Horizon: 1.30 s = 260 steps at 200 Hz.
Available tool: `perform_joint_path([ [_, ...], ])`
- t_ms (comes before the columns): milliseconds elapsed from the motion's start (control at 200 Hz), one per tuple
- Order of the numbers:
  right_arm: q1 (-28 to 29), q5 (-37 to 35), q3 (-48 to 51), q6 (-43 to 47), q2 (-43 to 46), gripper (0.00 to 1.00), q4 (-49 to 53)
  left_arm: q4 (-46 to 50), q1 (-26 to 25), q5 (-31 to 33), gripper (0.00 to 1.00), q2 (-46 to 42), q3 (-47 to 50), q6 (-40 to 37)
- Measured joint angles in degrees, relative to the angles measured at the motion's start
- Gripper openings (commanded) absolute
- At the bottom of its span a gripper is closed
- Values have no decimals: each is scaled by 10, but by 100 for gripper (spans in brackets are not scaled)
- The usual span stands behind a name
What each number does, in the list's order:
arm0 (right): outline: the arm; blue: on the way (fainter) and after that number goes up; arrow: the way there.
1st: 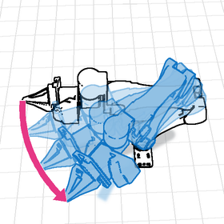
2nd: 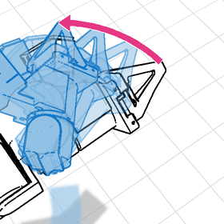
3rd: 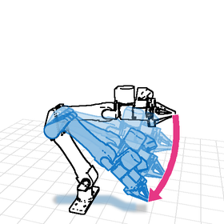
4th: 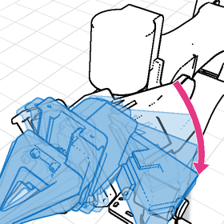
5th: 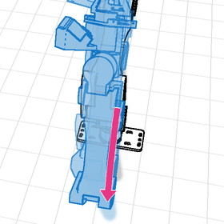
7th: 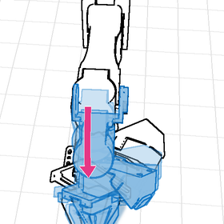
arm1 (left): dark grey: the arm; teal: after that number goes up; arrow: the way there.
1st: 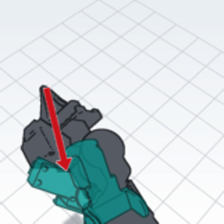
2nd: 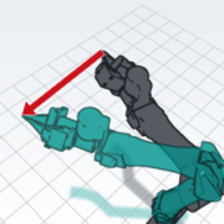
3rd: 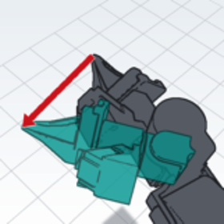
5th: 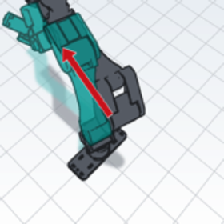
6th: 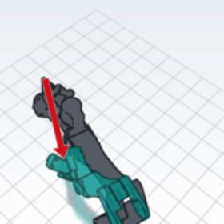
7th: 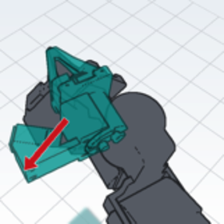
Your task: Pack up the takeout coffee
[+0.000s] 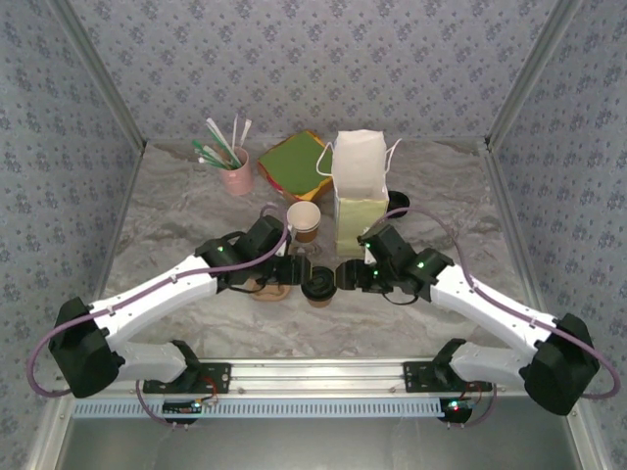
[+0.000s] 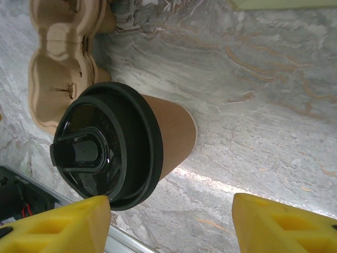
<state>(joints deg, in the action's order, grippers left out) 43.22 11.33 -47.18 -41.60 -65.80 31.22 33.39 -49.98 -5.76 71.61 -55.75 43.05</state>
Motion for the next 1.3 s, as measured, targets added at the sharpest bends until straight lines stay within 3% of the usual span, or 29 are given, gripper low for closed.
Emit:
perform_joint_path([
  [445,28,0,-12,-2,-52,55,-31,-59,31,-84,51,30,23,6],
  [1299,25,15,-17,-2,-86,41,-52,-92,32,-112,44,65,53,3],
])
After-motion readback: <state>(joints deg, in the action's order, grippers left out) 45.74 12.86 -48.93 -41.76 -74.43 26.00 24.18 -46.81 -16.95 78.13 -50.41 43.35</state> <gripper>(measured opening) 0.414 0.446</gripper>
